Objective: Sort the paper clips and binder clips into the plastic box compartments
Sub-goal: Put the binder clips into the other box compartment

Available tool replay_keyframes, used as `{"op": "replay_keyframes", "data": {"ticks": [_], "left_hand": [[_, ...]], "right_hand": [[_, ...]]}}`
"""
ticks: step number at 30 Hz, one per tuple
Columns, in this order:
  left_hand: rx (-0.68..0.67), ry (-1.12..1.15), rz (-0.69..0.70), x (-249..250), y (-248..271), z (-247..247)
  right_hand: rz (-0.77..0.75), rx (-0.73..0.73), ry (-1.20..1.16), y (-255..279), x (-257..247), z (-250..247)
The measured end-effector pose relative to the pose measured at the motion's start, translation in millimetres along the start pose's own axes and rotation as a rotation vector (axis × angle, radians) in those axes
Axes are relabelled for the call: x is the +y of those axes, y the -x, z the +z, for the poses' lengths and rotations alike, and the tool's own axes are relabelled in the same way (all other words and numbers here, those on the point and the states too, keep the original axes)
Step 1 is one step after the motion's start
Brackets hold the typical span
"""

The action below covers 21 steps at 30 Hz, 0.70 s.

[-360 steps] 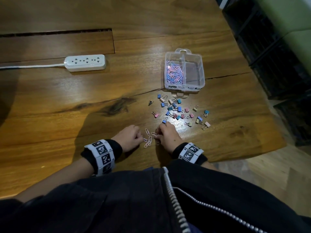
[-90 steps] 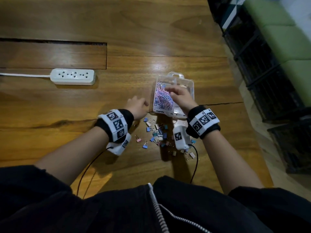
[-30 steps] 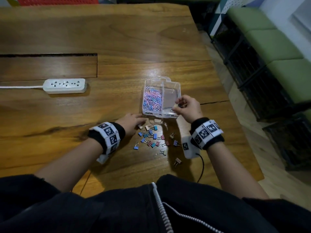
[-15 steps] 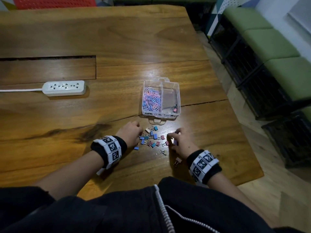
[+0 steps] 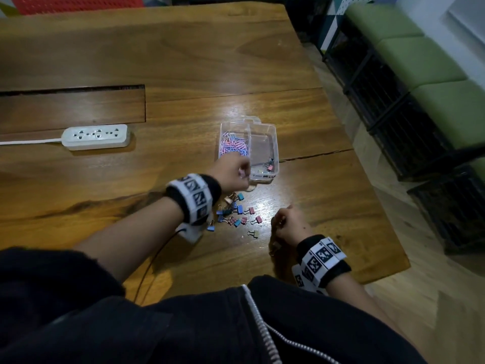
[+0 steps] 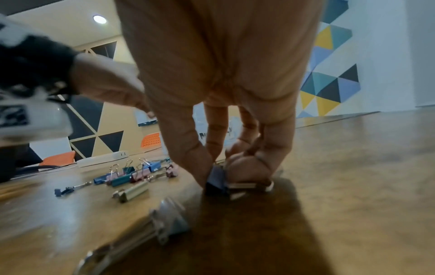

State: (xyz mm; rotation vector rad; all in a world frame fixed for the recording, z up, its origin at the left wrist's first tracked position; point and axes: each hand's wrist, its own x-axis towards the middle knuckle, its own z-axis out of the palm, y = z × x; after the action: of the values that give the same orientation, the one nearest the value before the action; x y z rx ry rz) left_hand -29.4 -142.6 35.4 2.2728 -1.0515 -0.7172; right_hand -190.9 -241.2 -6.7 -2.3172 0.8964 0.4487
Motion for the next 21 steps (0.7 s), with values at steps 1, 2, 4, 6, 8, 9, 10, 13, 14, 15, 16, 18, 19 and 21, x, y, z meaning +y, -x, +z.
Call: {"op": "replay_keyframes", "data": {"ticks": [1,2,4,6,8,9,10,13,14,15,16,18,19,21], "left_hand": [[0.048,0.077,-0.011,8,-12,-2],[0.078,0.161,-0.034,15,-22,-3],[0.092,0.289,-0.088,17,-38,-4],[0.059,0.346,-0.133,11,-44,-3],[0.053,0.373,-0.125,4,-38,-2],[0.073,0.361,-0.095,1,-32,-2],[0.099,0.319,-0.052,-2,-24,-2],[0.044,0.052,0.097,-13,0,0],[-0.041,-0.057,0.130,-18,5,3],[-0.135,-0.176,0.156,-23,10,7],[-0.224,-0.300,0.175,-28,12,12],[-0.357,-0.521,0.202,-37,12,20],[-0.402,-0.593,0.202,-38,12,23],[-0.439,-0.694,0.198,-37,13,25]], "right_hand": [[0.005,0.002,0.001,-1,0,-1],[0.012,0.003,-0.005,-1,-1,-2],[0.034,0.003,-0.031,-3,0,-5],[0.039,0.019,-0.047,-5,1,-9],[0.016,0.067,-0.072,-5,5,-13],[0.005,0.093,-0.084,-5,7,-15],[-0.004,0.112,-0.094,-4,10,-16],[-0.028,0.094,-0.078,2,19,-15],[-0.042,0.081,-0.065,5,21,-12],[-0.056,0.074,-0.051,7,23,-9],[-0.071,0.072,-0.038,9,24,-5],[-0.081,0.073,-0.016,13,25,1],[-0.089,0.074,-0.011,15,24,3],[-0.115,0.057,0.001,18,23,5]]}}
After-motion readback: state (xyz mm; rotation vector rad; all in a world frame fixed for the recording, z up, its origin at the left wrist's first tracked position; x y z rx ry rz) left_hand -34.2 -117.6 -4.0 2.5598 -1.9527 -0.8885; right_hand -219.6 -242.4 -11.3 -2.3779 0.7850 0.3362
